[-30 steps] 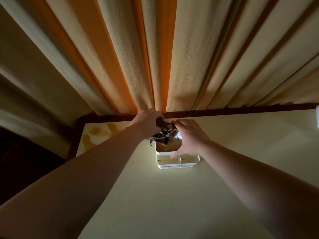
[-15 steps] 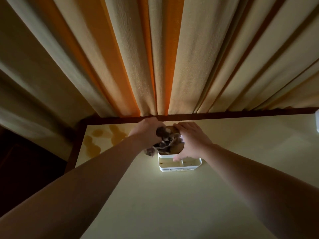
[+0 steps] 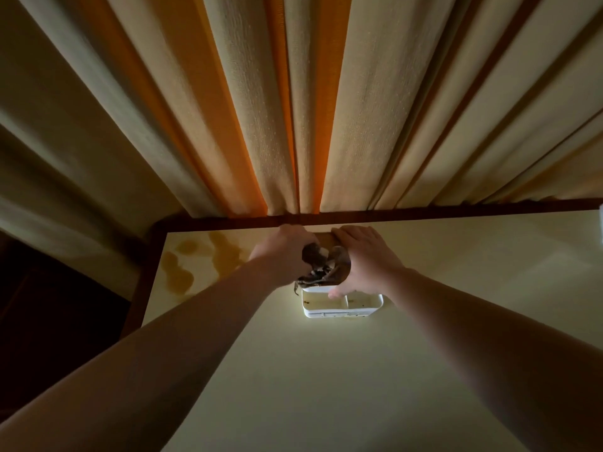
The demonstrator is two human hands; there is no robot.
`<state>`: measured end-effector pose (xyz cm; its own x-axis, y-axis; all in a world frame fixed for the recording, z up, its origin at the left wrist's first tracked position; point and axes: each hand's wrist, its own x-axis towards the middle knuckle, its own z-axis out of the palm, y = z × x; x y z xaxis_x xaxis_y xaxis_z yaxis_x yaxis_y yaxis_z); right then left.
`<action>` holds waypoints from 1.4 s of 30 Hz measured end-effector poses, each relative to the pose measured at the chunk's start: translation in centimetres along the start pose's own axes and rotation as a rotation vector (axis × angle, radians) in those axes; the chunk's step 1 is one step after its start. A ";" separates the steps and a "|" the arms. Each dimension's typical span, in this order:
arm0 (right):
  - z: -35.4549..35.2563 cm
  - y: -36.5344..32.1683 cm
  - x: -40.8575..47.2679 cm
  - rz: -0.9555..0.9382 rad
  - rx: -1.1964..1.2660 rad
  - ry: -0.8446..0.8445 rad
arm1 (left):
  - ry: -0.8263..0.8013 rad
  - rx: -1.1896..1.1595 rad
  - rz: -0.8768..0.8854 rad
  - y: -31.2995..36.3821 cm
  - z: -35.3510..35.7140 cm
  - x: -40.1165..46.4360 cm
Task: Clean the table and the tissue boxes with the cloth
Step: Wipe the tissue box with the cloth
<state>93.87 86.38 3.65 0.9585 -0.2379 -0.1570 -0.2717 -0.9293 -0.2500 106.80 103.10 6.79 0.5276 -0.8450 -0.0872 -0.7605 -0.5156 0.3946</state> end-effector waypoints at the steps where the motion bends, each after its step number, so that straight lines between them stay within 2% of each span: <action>1: 0.0 0.0 0.0 0.000 -0.014 -0.011 | -0.002 0.011 0.001 0.2 0.2 -0.6; 8: 0.1 0.2 0.1 -0.029 -0.071 -0.029 | -0.020 -0.040 -0.034 0.4 0.1 -0.9; 13: 0.1 0.3 0.2 -0.033 0.003 0.019 | 0.070 -0.070 -0.066 -0.3 -0.6 2.1; 18: 0.0 0.2 0.2 -0.039 0.030 0.037 | 0.090 -0.069 -0.051 -0.8 -0.7 3.4; 26: 0.3 0.0 0.2 -0.040 -0.105 -0.021 | 0.135 -0.098 -0.043 -0.4 1.1 -2.7; 30: 0.2 -0.1 0.4 -0.007 -0.084 -0.043 | 0.159 -0.173 -0.022 -0.2 1.9 -4.9; 36: 0.0 0.0 0.1 -0.035 -0.080 -0.026 | 0.144 -0.142 -0.054 -0.6 0.9 -1.3; 42: -0.1 -0.1 0.0 -0.014 0.032 0.013 | 0.118 -0.101 -0.057 -1.0 0.0 2.8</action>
<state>93.92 86.44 3.74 0.9632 -0.2288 -0.1412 -0.2607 -0.9232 -0.2824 109.08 101.23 6.12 0.6141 -0.7892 -0.0068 -0.6894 -0.5406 0.4822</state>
